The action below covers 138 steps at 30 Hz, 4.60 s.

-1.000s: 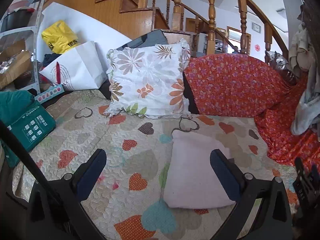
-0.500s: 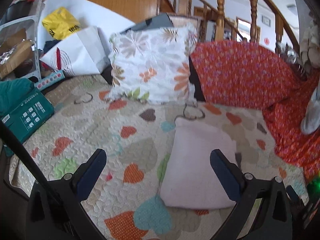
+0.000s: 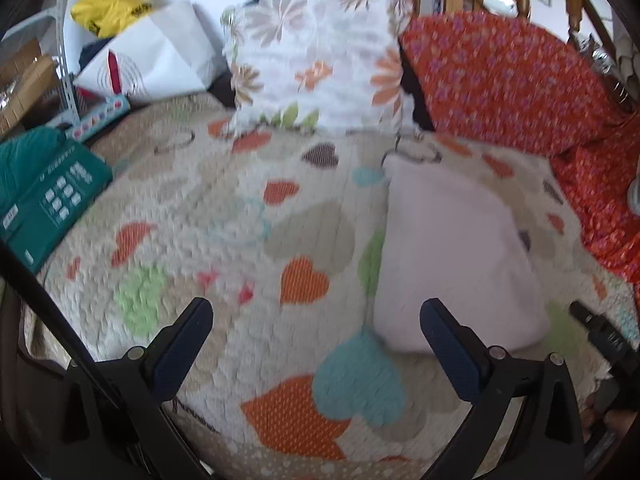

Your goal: Fold small clothes

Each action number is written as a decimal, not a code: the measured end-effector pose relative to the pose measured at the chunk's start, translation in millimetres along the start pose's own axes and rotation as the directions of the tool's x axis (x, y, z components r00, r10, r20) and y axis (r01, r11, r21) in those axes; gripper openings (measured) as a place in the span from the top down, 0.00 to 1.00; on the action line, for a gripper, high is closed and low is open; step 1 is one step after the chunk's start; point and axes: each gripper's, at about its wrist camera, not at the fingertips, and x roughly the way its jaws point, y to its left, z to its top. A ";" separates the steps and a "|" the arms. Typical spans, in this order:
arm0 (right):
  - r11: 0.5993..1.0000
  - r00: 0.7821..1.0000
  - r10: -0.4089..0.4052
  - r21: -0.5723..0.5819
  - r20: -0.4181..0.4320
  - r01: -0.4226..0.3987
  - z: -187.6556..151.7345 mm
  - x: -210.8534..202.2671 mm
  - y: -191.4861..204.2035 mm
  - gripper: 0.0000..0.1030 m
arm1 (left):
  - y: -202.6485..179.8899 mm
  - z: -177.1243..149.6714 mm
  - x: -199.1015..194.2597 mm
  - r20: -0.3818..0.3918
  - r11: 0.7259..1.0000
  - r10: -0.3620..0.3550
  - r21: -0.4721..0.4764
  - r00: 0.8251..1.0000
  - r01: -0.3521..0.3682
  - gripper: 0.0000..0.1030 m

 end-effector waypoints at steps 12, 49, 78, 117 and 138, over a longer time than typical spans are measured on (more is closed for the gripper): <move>0.989 1.000 -0.026 -0.144 -0.001 0.026 -6.7 3.1 23.3 0.00 | -8.0 -34.3 48.1 -0.145 0.998 0.037 0.061 0.989 -0.029 0.00; 0.997 0.999 -0.031 -0.070 -0.034 0.029 -6.8 10.2 11.4 0.17 | 9.4 -58.4 81.8 -0.283 0.997 -0.070 0.013 0.957 0.077 0.09; 0.877 0.964 0.097 -0.436 -0.248 -0.200 62.0 148.9 253.0 0.54 | 91.4 -7.7 79.1 -0.239 0.986 -0.118 -0.142 0.964 0.085 0.13; 0.957 0.984 -0.034 -0.290 -0.177 -0.019 -38.2 -7.9 54.5 0.38 | -19.2 -45.1 10.4 -0.214 0.977 -0.117 0.148 0.970 0.151 0.13; 0.907 0.981 -0.128 -0.418 -0.148 0.055 -71.4 5.5 73.7 0.31 | -17.5 -55.8 32.0 -0.243 0.978 -0.162 0.090 0.956 0.189 0.12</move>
